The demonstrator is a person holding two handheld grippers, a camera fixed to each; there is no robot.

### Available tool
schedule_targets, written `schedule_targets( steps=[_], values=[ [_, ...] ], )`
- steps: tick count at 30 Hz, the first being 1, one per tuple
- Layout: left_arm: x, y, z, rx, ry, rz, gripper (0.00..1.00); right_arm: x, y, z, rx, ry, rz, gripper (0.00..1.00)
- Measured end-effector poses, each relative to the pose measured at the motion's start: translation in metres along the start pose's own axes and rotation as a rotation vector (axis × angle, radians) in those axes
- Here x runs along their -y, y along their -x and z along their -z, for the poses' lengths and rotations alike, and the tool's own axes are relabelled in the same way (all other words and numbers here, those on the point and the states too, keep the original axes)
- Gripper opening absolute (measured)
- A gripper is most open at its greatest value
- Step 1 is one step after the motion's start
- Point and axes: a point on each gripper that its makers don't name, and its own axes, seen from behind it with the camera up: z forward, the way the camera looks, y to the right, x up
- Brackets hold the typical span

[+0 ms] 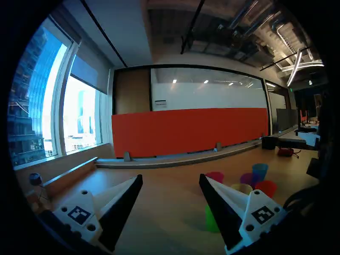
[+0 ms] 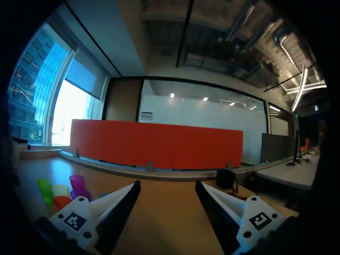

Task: Pour water

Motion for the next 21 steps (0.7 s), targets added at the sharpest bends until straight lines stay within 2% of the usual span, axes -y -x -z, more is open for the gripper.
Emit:
schedule_targets(
  steps=[11, 21],
  values=[
    [0.002, 0.009, 0.004, 0.001, -0.032, 0.019, 0.99, 0.003, 0.009, 0.003, 0.005, -0.004, 0.015, 1.0],
    [-0.001, 0.007, 0.003, -0.021, -0.064, -0.004, 0.99, -0.001, -0.001, 0.003, -0.007, 0.008, -0.026, 1.0]
  ],
)
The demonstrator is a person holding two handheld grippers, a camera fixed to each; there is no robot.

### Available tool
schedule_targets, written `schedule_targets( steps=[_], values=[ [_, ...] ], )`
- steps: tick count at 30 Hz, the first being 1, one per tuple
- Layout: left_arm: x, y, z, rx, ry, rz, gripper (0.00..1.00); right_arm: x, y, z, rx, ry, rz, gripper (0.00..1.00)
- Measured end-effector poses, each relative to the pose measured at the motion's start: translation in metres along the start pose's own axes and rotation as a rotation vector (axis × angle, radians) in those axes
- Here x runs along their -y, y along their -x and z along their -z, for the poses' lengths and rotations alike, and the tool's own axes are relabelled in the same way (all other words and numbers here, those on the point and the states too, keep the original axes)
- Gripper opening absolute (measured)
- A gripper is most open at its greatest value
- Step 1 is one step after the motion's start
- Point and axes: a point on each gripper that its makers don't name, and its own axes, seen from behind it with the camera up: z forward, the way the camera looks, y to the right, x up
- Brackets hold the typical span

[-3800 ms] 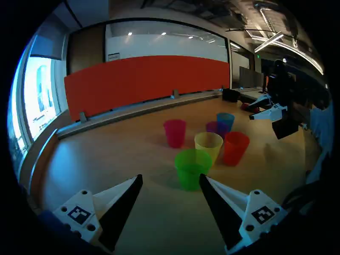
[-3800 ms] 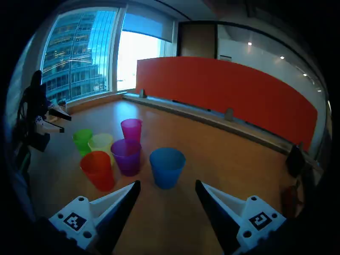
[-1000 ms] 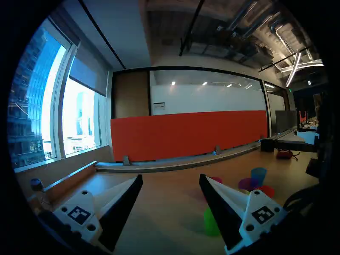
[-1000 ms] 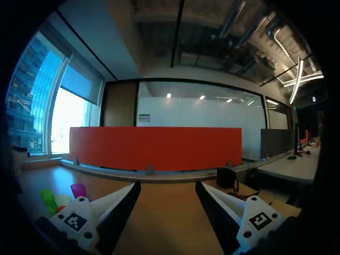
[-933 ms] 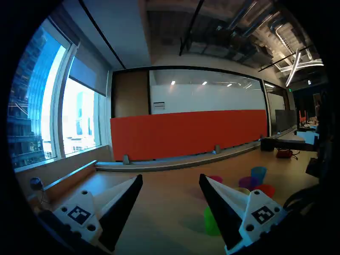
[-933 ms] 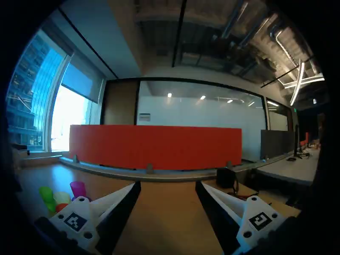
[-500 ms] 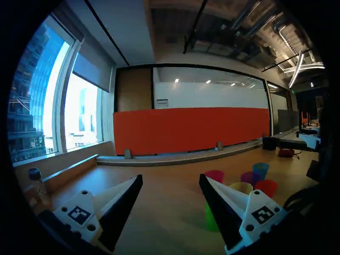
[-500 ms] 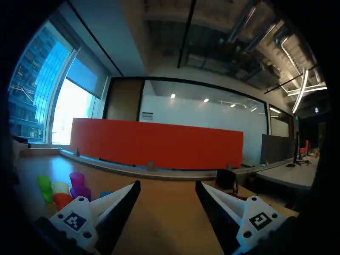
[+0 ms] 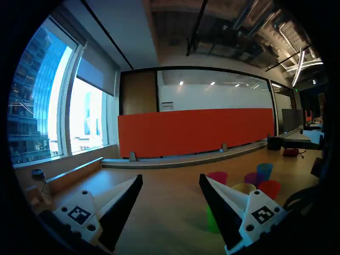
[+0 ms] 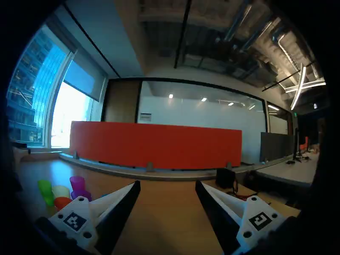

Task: Pour water

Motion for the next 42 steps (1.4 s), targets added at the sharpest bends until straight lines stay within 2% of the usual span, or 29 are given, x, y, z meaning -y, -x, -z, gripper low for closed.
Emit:
schedule_targets(
  steps=[8, 14, 21, 42],
  values=[
    [-0.001, 0.011, 0.0, 0.002, -0.017, -0.008, 0.99, -0.001, -0.003, 0.003, 0.006, 0.003, -0.028, 1.0],
    [-0.002, 0.019, -0.002, 0.001, -0.026, 0.012, 0.99, -0.001, -0.005, 0.004, 0.007, 0.005, -0.038, 1.0],
    [0.004, 0.029, -0.005, 0.002, -0.047, 0.026, 0.99, -0.002, -0.006, 0.005, 0.01, 0.011, -0.034, 1.0],
    [0.008, 0.048, -0.012, 0.038, -0.043, 0.064, 0.99, 0.0, -0.008, 0.002, 0.018, 0.013, -0.016, 1.0]
  ],
)
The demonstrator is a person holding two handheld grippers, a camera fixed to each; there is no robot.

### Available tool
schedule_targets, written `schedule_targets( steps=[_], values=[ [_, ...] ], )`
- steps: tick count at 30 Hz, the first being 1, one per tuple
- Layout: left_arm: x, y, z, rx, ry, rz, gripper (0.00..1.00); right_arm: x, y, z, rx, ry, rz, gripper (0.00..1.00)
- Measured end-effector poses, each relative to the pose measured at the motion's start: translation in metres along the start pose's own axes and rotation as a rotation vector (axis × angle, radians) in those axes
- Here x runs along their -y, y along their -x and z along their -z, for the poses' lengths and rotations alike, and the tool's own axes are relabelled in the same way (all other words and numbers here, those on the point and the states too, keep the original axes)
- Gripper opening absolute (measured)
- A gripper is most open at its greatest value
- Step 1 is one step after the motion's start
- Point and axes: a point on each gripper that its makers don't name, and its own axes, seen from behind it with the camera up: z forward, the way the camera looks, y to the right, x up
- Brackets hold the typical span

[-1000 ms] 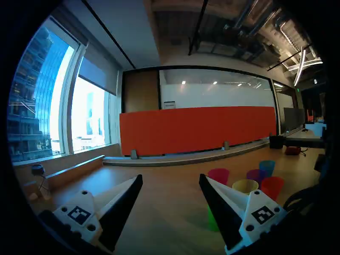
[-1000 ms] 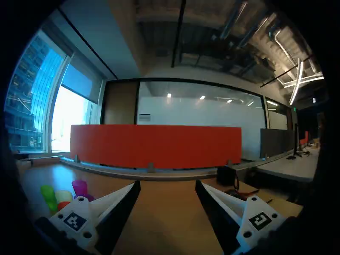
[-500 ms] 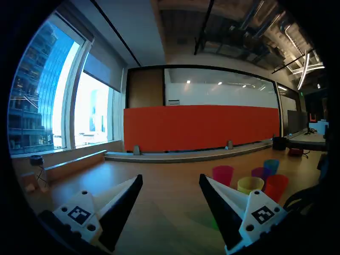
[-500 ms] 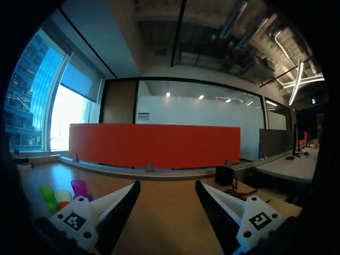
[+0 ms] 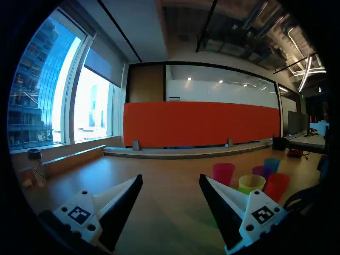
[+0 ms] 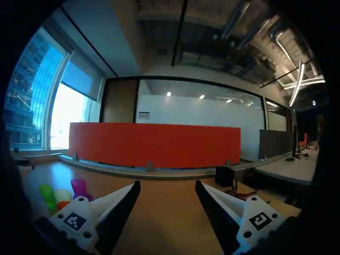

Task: Pour water

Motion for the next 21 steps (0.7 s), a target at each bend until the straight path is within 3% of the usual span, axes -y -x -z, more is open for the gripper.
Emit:
schedule_targets(
  steps=[21],
  values=[
    [-0.0008, 0.0033, -0.0026, 0.014, 0.005, -0.002, 0.99, 0.0023, -0.0068, 0.0034, -0.011, -0.003, 0.005, 1.0]
  ],
)
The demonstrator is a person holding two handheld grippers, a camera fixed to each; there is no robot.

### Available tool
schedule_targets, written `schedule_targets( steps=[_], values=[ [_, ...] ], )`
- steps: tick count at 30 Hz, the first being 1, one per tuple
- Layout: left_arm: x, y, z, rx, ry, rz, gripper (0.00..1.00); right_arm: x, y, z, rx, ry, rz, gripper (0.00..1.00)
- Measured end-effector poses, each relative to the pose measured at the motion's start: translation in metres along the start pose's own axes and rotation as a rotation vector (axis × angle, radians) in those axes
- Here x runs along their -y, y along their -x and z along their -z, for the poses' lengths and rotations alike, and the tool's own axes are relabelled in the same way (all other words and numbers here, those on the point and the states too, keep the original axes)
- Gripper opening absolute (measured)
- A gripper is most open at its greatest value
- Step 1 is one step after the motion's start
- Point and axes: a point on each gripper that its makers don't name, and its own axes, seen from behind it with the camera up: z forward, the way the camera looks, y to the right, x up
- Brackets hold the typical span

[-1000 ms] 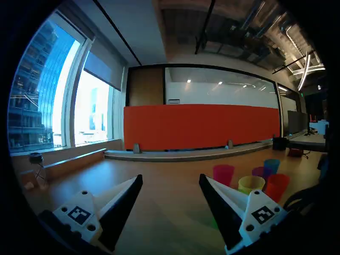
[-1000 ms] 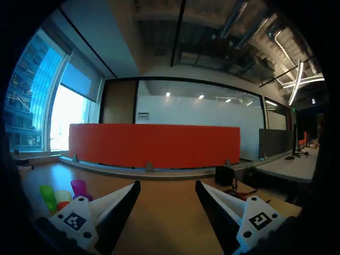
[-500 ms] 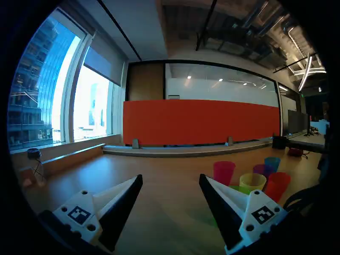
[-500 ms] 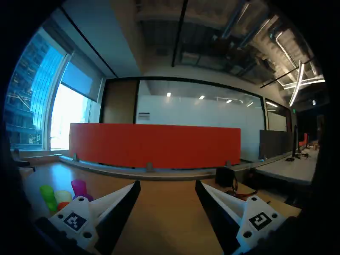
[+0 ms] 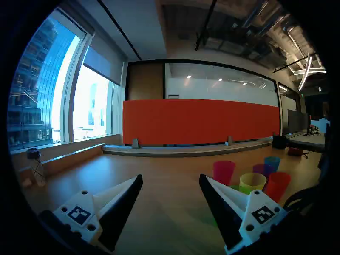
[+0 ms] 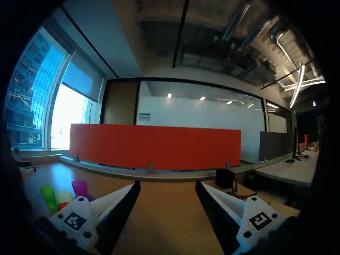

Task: Pour water

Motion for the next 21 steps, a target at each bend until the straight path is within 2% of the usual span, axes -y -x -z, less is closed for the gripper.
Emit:
schedule_targets(
  steps=[8, 21],
  values=[
    [0.0001, 0.0, 0.0004, 0.001, 0.001, -0.001, 0.99, -0.003, 0.0003, -0.0004, -0.002, 0.001, 0.0, 1.0],
    [-0.0001, -0.0003, 0.0005, 0.001, 0.0, -0.001, 0.99, -0.0043, 0.0081, -0.0024, -0.003, -0.016, 0.036, 1.0]
  ],
)
